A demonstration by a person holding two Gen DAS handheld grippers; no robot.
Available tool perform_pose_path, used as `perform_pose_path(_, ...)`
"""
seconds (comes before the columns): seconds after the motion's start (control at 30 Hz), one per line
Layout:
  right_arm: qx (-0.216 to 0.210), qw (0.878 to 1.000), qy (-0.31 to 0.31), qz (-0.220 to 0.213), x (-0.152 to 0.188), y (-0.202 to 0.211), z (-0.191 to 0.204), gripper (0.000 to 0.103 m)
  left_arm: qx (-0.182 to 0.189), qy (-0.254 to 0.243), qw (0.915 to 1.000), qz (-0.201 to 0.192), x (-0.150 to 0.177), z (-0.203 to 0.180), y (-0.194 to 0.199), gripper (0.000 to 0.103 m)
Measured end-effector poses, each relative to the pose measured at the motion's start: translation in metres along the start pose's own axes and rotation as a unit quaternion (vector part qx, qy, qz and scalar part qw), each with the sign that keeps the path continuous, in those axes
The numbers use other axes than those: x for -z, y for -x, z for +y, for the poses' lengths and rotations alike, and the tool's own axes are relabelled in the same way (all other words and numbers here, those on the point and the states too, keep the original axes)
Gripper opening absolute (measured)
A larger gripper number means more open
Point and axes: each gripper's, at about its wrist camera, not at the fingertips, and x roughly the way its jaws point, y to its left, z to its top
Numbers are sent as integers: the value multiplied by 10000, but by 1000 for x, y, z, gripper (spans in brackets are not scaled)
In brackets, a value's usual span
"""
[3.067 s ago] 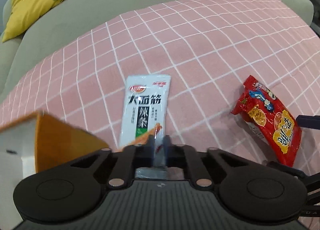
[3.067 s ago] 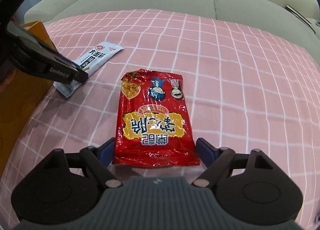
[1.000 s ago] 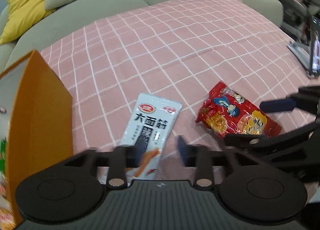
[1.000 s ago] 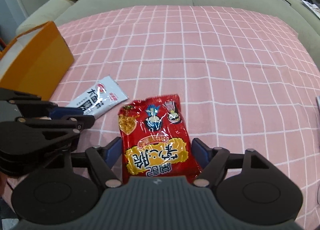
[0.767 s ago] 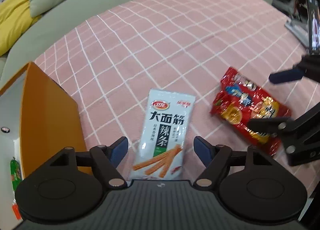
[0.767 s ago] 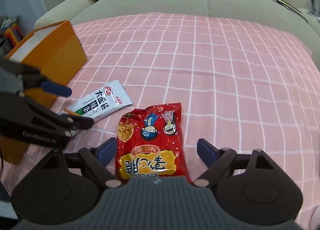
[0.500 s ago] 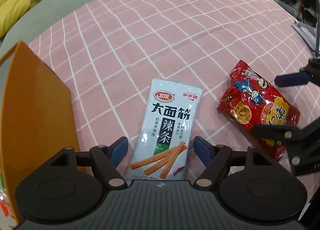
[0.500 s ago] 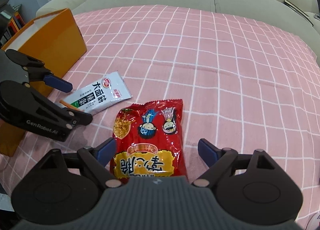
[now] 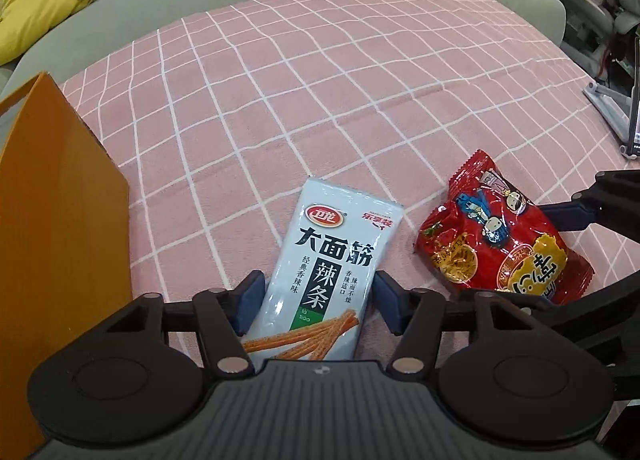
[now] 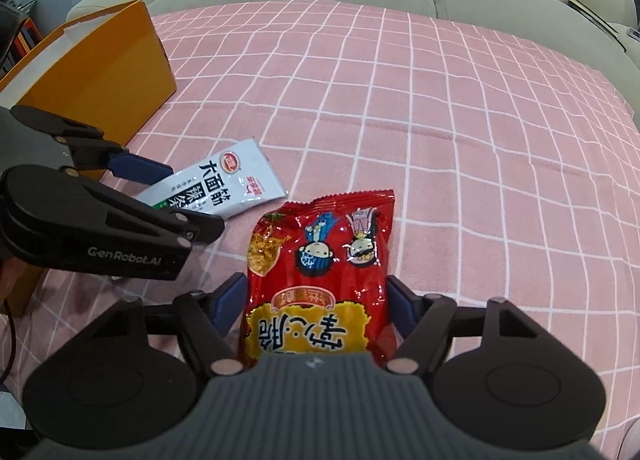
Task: Organize snacks
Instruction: 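Lift both held snacks and carry them over the box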
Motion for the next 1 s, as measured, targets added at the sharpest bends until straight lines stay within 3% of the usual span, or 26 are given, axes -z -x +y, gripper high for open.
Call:
perform_pose_path(0.3, 9, 10000, -42, 58, -4, 6, -3, 63, -241, 180, 9994, 183, -5, -4, 7, 60)
perform_pose_path(0.7, -80, 9992, -291, -263, 3, 59, 3, 62, -293, 427, 9983, -280, 1, -8, 77, 59)
perform_pose_path(1.0, -322, 9974, -461, -442, 4, 107, 19, 62, -247, 785, 9943, -679, 25, 9, 145, 59)
